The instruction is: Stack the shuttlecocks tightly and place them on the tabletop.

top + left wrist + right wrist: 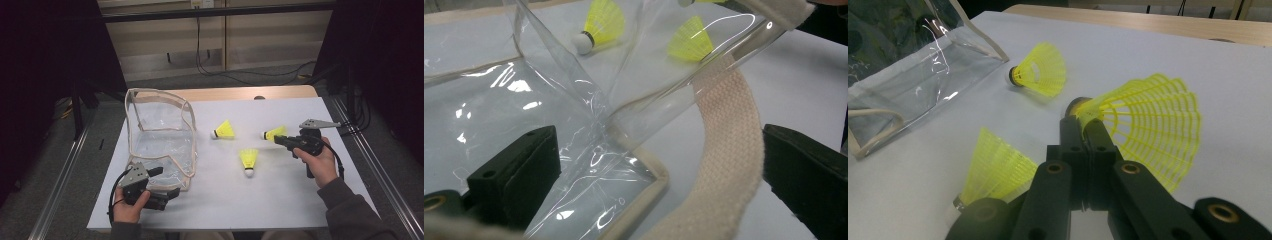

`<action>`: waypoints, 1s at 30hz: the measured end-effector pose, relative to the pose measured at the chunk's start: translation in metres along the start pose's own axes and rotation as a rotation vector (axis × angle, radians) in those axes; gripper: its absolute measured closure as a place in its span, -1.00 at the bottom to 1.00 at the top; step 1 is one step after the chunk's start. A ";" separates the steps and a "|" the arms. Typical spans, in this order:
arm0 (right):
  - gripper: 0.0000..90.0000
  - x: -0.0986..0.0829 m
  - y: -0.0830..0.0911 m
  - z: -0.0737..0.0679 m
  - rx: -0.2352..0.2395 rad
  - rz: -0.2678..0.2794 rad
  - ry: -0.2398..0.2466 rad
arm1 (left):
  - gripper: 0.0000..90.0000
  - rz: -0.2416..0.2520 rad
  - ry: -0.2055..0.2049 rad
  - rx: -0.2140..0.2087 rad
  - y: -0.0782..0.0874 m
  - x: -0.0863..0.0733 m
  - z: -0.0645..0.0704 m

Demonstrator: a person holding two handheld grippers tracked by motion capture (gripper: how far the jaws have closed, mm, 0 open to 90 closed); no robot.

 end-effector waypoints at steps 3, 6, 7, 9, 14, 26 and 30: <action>0.97 0.001 -0.002 0.001 0.003 0.001 -0.005 | -0.92 0.000 -0.001 -0.001 0.000 0.000 0.000; 0.97 0.003 -0.004 0.002 0.002 0.002 -0.003 | -0.92 0.000 0.000 -0.001 0.000 0.000 0.000; 0.97 0.003 -0.005 0.002 0.003 0.002 -0.001 | -0.92 0.000 0.000 -0.001 0.000 0.000 0.000; 0.97 0.005 -0.006 0.002 0.006 0.001 -0.007 | -0.92 0.000 -0.001 -0.001 0.000 0.000 0.000; 0.97 0.008 -0.011 0.003 0.006 0.004 -0.008 | -0.92 0.001 0.000 -0.001 0.000 0.000 0.000; 0.97 0.015 -0.022 0.001 0.006 -0.006 0.002 | -0.92 0.000 0.000 -0.001 0.000 0.000 0.000; 0.97 0.017 -0.027 0.000 0.006 -0.015 0.013 | -0.92 0.000 0.000 -0.001 0.000 0.000 0.000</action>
Point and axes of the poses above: each handheld gripper's, and its own axes: y roughly backward along the jaws, x roughly out of its top, z roughly to its right, the point moved 1 cm from there along -y, roughly forward along the jaws, and after that the axes turned 4 degrees about x, right-handed, at the moved point
